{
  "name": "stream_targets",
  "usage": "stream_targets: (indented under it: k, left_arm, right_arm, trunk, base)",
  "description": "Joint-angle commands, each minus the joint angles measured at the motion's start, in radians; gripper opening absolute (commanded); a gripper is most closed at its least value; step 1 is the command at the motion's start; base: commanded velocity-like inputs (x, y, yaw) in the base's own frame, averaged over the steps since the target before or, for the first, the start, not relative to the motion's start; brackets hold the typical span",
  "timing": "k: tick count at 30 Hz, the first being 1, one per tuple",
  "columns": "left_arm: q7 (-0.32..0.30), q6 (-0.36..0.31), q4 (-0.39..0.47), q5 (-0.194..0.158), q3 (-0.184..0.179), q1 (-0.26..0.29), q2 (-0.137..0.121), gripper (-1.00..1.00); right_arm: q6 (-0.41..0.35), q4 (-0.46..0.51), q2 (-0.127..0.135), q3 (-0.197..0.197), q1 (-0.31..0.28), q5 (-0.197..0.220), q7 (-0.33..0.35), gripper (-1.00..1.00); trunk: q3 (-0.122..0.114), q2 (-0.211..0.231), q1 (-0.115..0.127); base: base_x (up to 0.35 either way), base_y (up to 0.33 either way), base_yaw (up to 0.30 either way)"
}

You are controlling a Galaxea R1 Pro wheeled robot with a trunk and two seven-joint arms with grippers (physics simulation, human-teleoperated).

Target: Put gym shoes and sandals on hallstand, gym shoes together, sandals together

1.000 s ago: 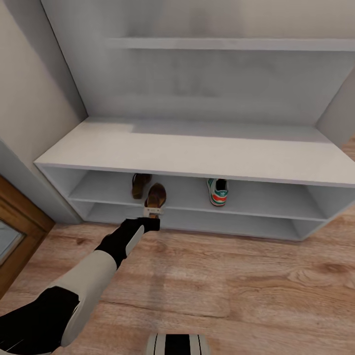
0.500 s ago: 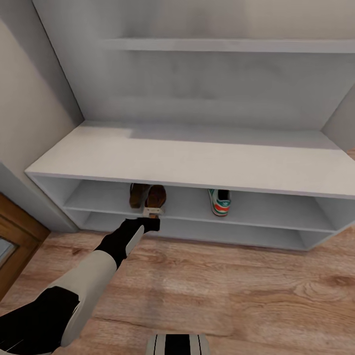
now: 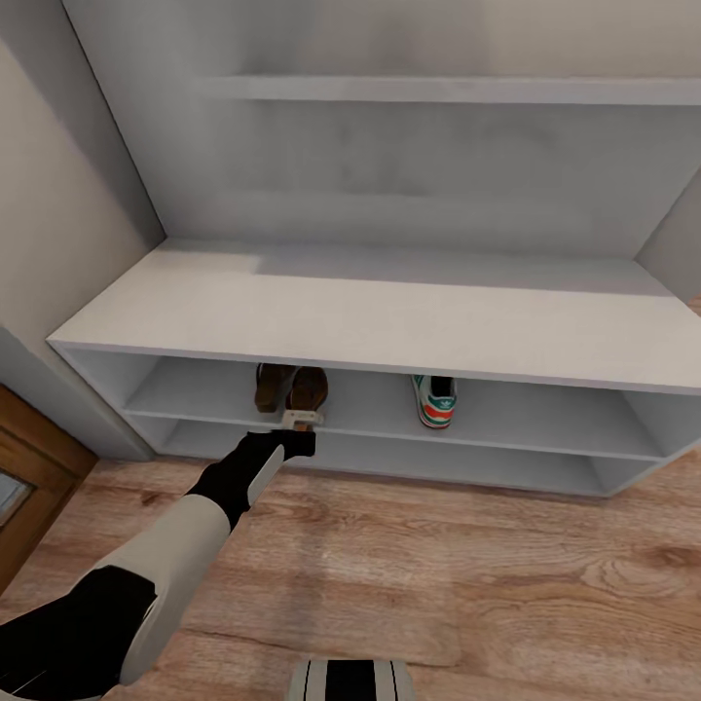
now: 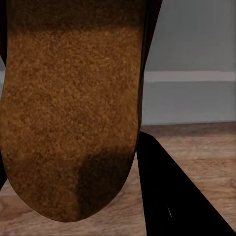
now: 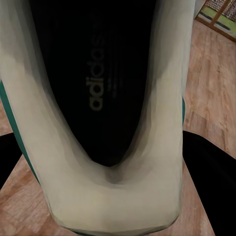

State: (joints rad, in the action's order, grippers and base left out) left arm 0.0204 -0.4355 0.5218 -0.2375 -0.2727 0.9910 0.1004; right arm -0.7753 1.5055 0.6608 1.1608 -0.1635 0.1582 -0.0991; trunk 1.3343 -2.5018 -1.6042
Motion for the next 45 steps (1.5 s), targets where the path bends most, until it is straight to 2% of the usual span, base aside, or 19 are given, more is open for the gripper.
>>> stream_targets:
  k: [1,29,45]
  left_arm:
    - [0.000,-0.004,0.001,-0.003,-0.003,0.000,-0.001,-1.00]
    - [0.001,0.001,0.001,-0.003,-0.002,0.000,-0.001,-1.00]
    - [0.000,0.001,0.001,0.000,-0.003,0.000,-0.001,-1.00]
  right_arm:
    - [-0.004,0.001,0.000,0.000,-0.001,0.011,-0.010,-1.00]
    - [-0.004,0.001,0.000,0.000,-0.001,0.011,-0.010,-1.00]
    - [-0.004,0.001,0.000,0.000,-0.001,0.011,-0.010,-1.00]
  trunk:
    - [0.001,0.000,0.000]
    - [0.001,0.000,0.000]
    - [0.001,0.000,0.000]
  base:
    - [0.000,0.000,0.000]
    - [0.120,0.000,0.000]
    - [0.010,0.000,0.000]
